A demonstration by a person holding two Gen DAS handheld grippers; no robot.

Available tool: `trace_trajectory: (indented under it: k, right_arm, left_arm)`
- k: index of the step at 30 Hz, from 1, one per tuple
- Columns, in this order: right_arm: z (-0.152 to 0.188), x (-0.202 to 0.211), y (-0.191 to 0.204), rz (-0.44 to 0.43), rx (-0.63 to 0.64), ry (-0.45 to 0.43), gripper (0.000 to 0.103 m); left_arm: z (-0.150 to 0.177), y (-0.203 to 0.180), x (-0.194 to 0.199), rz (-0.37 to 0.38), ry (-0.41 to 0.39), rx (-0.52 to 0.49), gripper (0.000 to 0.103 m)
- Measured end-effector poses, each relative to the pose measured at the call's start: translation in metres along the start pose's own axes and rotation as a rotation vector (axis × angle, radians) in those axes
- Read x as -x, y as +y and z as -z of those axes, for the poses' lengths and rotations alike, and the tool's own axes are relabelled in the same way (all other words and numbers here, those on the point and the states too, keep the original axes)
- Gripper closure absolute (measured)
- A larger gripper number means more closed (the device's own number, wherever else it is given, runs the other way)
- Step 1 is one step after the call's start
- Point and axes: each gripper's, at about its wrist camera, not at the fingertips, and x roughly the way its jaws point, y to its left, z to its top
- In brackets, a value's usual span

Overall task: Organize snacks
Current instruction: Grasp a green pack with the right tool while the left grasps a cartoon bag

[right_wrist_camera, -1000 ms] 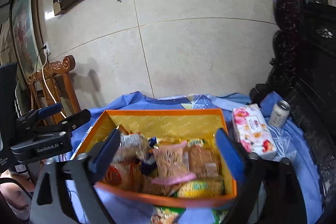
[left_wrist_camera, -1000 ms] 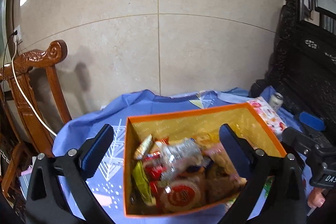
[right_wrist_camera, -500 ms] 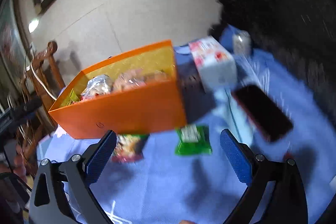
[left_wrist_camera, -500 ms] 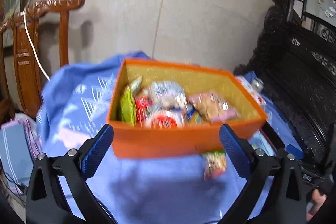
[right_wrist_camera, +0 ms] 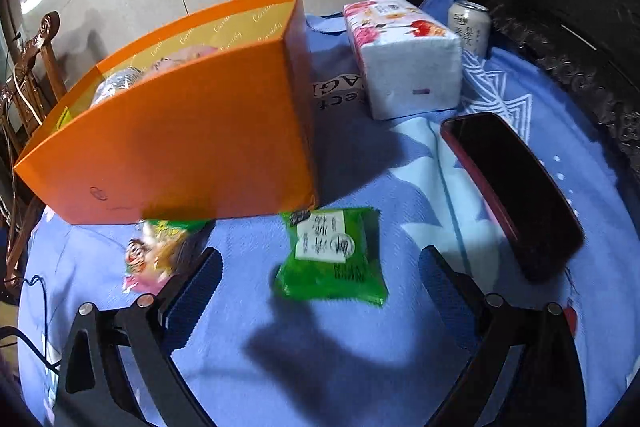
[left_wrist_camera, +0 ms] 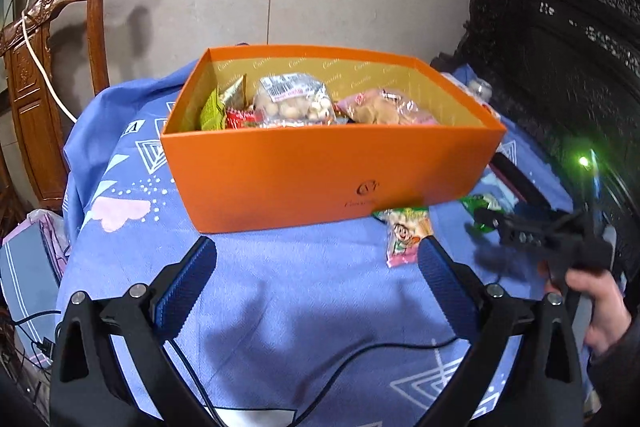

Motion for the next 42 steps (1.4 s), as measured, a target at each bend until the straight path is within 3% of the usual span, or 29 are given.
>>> trace_trajectory:
  k: [3,6,10,17,22,30,37,40,42]
  right_arm:
    - [-0.002,-0.013,-0.003,0.011,0.009,0.022,0.022]
    - [-0.001,-0.02,-0.007,0.028,0.003,0.02,0.047]
    - [0.006,-0.013,-0.007,0.035,0.007,-0.003,0.059]
    - [0.041,0.018,-0.004,-0.021,-0.057,-0.027,0.061]
    - [0.059,0.026,-0.003,-0.028,-0.061,-0.042,0.061]
    - [0.06,0.023,-0.003,-0.029,-0.062,-0.033,0.057]
    - [0.06,0.023,-0.008,-0.069,-0.092,-0.039,0.056]
    - [0.061,0.023,-0.011,-0.085,-0.105,-0.042,0.056]
    - [0.061,0.023,-0.011,-0.087,-0.107,-0.042,0.056]
  left_arm:
    - [0.002,0.0,-0.006,-0.003,0.02,-0.005,0.004]
    - [0.002,0.0,-0.011,-0.007,0.029,-0.003,0.004]
    - [-0.002,-0.005,-0.023,0.016,0.059,0.004,0.004]
    - [-0.014,-0.042,-0.058,0.098,0.126,0.03,0.004]
    - [-0.014,-0.074,-0.09,0.086,0.19,0.004,0.004]
    - [-0.007,-0.09,-0.14,-0.015,0.3,0.04,0.005]
    - [-0.004,-0.111,-0.151,-0.119,0.266,-0.036,0.004]
    - [-0.004,-0.113,-0.152,-0.129,0.257,-0.015,0.005]
    - [-0.004,-0.113,-0.151,-0.143,0.245,0.006,0.012]
